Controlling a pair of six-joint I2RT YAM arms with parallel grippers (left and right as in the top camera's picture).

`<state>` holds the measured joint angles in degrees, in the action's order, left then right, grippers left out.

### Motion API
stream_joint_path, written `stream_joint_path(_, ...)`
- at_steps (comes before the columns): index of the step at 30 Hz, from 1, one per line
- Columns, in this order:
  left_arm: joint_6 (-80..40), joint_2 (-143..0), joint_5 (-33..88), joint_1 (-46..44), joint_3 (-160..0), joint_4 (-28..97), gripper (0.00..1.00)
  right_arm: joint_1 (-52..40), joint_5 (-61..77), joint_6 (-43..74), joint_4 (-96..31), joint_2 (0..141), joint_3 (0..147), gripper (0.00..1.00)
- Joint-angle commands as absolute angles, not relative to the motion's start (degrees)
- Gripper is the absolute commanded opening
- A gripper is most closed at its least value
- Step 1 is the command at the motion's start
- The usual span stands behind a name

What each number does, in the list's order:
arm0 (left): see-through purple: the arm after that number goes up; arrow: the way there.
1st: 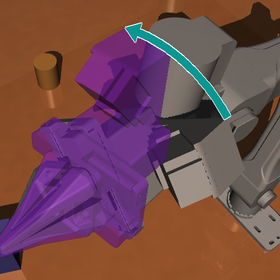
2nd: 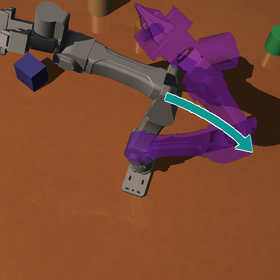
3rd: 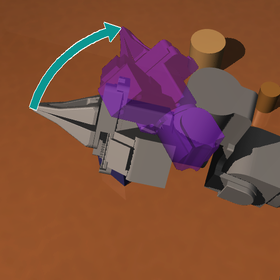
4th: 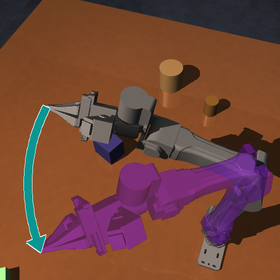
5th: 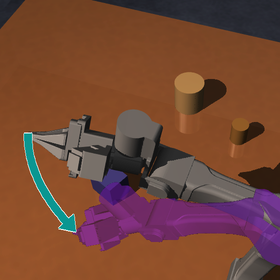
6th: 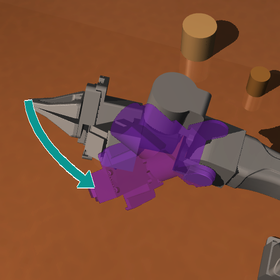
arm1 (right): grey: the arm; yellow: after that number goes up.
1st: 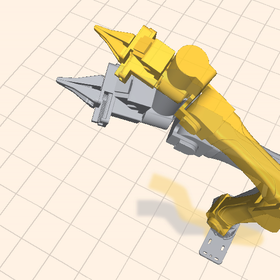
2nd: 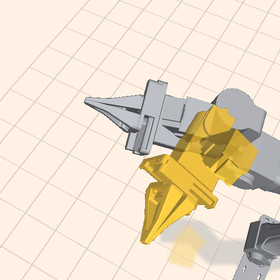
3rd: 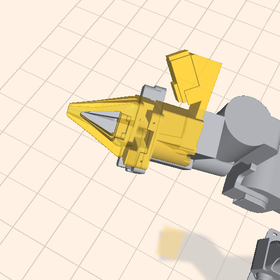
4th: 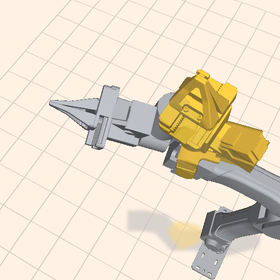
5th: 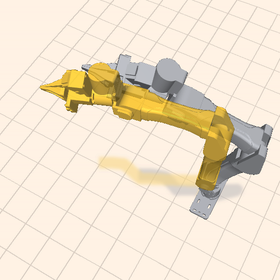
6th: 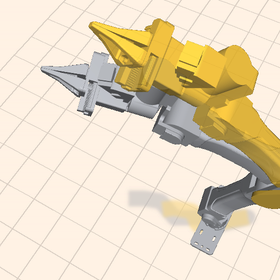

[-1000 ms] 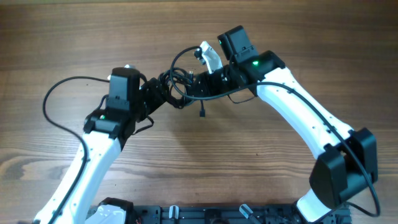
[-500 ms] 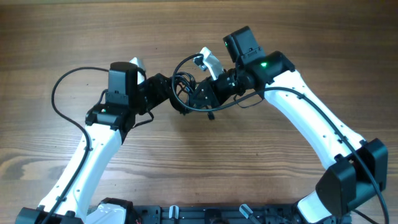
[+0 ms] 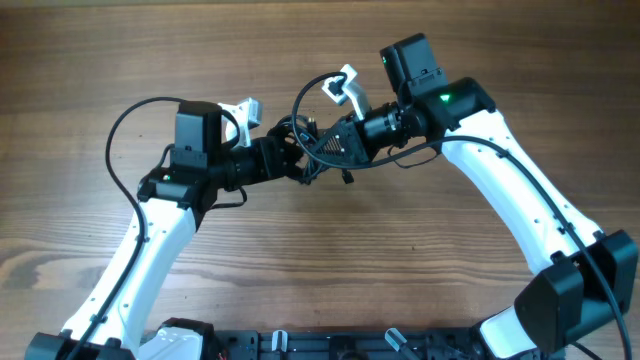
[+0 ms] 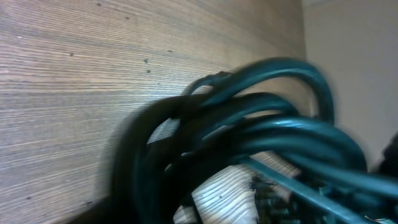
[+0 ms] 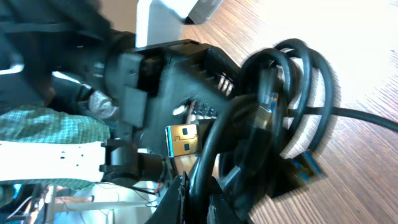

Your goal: Untangle cables

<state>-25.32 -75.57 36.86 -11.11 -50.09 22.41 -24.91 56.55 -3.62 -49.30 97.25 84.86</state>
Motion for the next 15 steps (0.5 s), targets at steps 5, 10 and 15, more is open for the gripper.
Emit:
stream_joint_path(5,-22.90,-76.18,37.43,-11.05,-50.26,21.39,0.04,-24.97,35.55,8.16,-48.21,95.35,85.27,0.04)
stream_joint_path(10,-23.62,-76.18,36.97,-8.56,-50.26,21.43,0.04,-24.97,3.36,25.21,-51.09,95.35,85.25,0.04)
stream_joint_path(15,-24.43,-76.18,36.12,-4.43,-50.26,21.98,0.04,-24.01,-12.29,30.17,-52.25,95.35,85.27,0.07)
